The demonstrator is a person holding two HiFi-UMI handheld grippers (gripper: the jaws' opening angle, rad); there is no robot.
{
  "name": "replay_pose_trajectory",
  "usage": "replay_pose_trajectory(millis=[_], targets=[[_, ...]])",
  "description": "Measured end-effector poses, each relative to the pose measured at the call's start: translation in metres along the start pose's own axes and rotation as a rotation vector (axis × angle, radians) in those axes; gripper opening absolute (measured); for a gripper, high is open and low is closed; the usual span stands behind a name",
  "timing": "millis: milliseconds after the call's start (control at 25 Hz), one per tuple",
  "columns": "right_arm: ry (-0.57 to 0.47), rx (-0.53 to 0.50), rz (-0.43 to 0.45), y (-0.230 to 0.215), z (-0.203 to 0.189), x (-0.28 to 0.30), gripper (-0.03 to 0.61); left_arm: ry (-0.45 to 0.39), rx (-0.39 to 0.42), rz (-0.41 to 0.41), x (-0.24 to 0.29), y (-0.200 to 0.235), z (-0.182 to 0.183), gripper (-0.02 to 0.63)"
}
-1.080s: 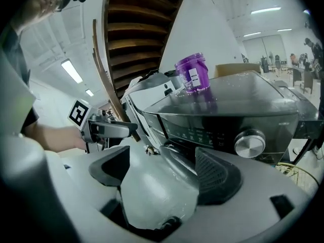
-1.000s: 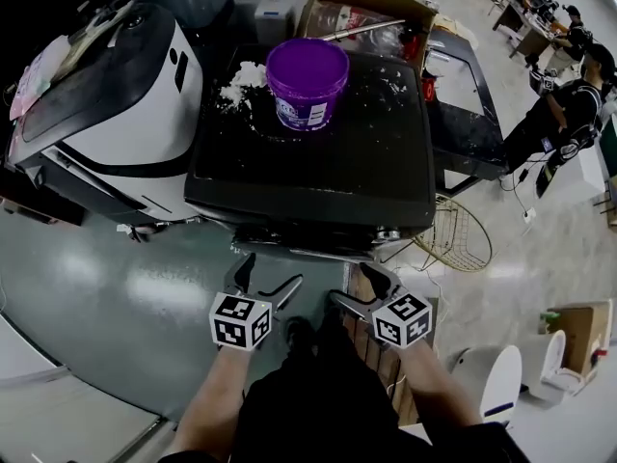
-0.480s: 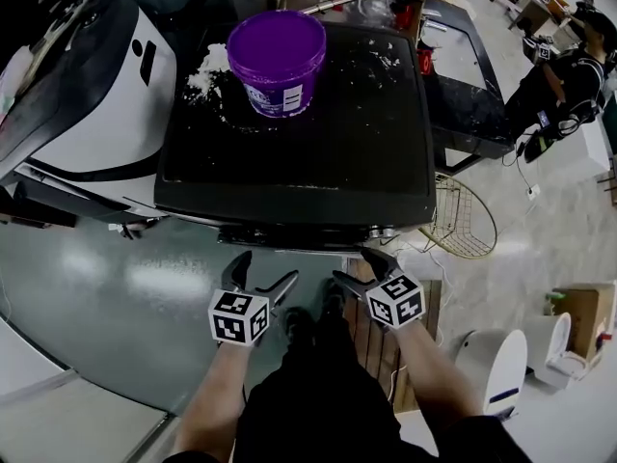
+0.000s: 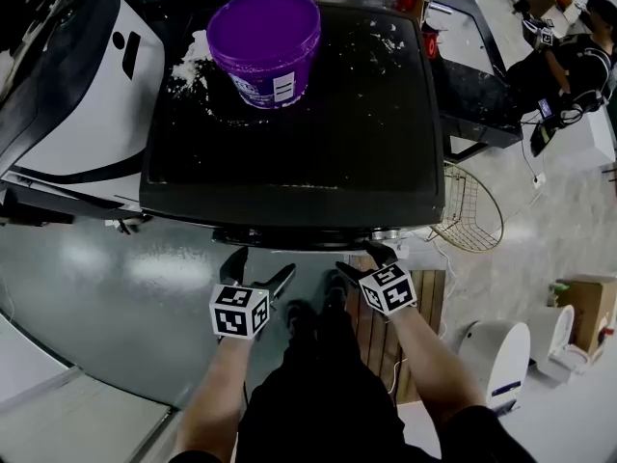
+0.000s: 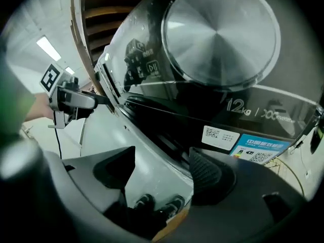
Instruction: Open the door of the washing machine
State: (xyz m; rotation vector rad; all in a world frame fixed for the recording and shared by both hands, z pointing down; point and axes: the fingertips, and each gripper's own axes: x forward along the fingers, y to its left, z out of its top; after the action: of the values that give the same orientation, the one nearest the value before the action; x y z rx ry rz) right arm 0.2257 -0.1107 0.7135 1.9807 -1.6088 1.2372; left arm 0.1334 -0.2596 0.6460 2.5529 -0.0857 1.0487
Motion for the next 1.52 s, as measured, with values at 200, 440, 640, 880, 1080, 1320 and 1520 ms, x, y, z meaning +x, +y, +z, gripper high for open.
replay_pose_trajectory(millis=[200,440,640,880,1080,1320,1520], targets=[[0.073,-0.047,-0.006,-0.006,-0.011,0.018,0.327,0.025,-0.015,0.011,0.004,0.005,-0.008,0.492],[0.132,-0.127,-0.042,-0.013,-0.017,0.031,0.288,0.046,-0.019,0.011,0.006,0.006,-0.013,0.492],[0.208,-0.296,-0.094,-0.013,-0.025,0.033,0.225,0.050,-0.036,0.014,0.006,0.010,-0.017,0.492],[0.210,-0.380,-0.157,-0.020,-0.025,0.035,0.164,0.061,-0.049,0.016,0.004,0.011,-0.025,0.492],[0.231,-0.494,-0.169,-0.019,-0.025,0.035,0.146,0.067,-0.049,0.013,0.000,0.009,-0.031,0.492],[0.272,-0.547,-0.181,-0.021,-0.029,0.031,0.123,0.048,-0.058,-0.001,-0.003,0.000,-0.038,0.492],[0.278,-0.544,-0.220,-0.025,-0.027,0.032,0.123,0.023,-0.102,-0.006,-0.011,-0.002,-0.049,0.492]])
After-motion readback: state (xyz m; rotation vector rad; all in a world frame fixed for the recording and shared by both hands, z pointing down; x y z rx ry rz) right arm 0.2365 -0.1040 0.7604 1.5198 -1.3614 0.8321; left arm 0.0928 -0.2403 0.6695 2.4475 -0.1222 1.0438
